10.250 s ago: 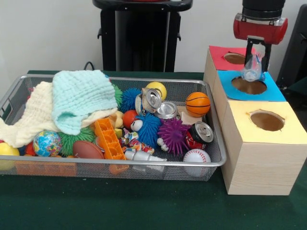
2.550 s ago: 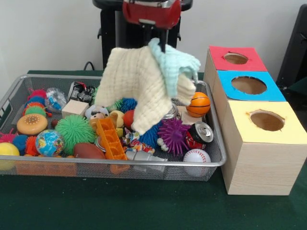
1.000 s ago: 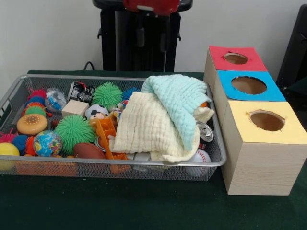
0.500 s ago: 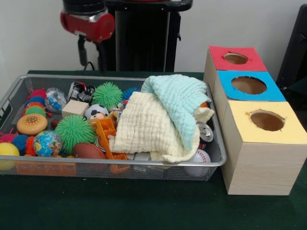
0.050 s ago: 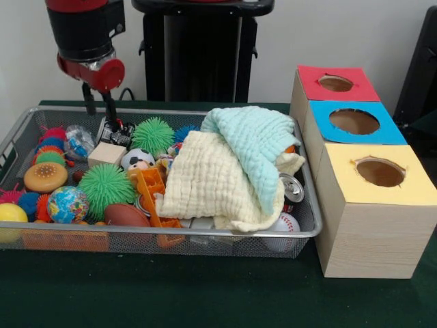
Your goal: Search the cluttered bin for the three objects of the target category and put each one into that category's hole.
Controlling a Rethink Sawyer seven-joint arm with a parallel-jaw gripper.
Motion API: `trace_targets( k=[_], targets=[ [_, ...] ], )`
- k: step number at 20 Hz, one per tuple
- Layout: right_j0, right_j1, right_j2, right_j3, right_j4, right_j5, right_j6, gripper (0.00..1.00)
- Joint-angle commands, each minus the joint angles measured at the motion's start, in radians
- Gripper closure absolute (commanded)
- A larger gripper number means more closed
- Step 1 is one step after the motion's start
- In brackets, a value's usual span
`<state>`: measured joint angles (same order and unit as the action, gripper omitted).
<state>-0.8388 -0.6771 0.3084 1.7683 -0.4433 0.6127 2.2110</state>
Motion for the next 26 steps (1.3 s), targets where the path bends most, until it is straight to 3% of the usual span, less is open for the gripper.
trace_targets(
  k=[1,6,12,21,26],
  targets=[
    [-0.021,0.141,0.035,-0.059,-0.138,-0.127,-0.149,0.0],
    [-0.045,0.17,0.085,-0.131,-0.209,-0.067,-0.269,0.0],
    [-0.045,0.148,0.109,-0.18,-0.28,-0.035,-0.315,0.0],
    [-0.024,0.081,0.139,-0.281,-0.279,0.187,-0.425,0.0],
    [-0.044,0.162,0.149,-0.318,-0.263,0.276,-0.474,0.0]
  ],
)
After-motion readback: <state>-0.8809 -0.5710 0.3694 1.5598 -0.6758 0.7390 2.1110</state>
